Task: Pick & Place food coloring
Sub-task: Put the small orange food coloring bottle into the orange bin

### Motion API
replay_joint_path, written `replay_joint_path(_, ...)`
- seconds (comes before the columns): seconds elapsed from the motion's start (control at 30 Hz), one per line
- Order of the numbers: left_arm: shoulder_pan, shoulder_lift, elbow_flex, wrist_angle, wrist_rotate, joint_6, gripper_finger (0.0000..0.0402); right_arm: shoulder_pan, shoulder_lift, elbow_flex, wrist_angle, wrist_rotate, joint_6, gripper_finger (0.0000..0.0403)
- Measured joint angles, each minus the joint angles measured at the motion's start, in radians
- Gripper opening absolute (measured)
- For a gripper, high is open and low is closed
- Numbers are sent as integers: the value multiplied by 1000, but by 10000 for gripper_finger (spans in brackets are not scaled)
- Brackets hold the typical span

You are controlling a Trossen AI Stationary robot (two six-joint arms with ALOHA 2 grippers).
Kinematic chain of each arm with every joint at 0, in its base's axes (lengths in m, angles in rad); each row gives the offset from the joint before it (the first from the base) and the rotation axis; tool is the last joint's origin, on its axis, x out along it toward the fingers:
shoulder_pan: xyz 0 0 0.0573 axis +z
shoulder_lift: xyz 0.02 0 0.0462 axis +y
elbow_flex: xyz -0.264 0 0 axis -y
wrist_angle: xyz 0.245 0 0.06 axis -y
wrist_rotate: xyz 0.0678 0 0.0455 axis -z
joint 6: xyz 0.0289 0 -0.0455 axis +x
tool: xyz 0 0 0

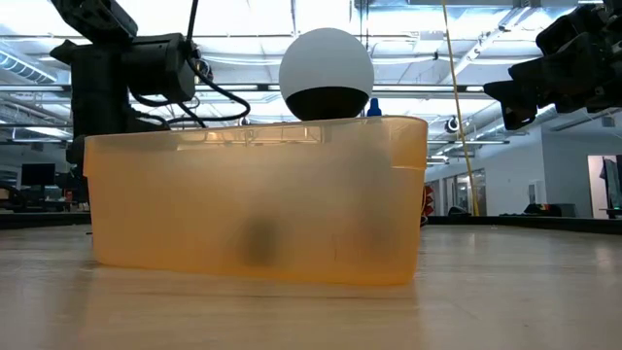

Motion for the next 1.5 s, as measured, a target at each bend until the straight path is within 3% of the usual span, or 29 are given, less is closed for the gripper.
replay_joint_path(0.63,0,0,0,-18,0,-11,210,0,0,0,0,0,0,165)
replay_joint_path(0.77,0,0,0,-22,0,-7,177,0,0,0,0,0,0,166)
replay_joint_path(1.0,0,0,0,-9,0,22,72,0,0,0,0,0,0,165)
replay_joint_path(1.17,0,0,10,3,0,65,65,0,0,0,0,0,0,163)
replay_joint_path(1.33,-29,0,102,-65,5,96,65,0,0,0,0,0,0,165)
replay_joint_path(1.5,-78,0,292,-184,-2,156,65,0,0,0,0,0,0,166)
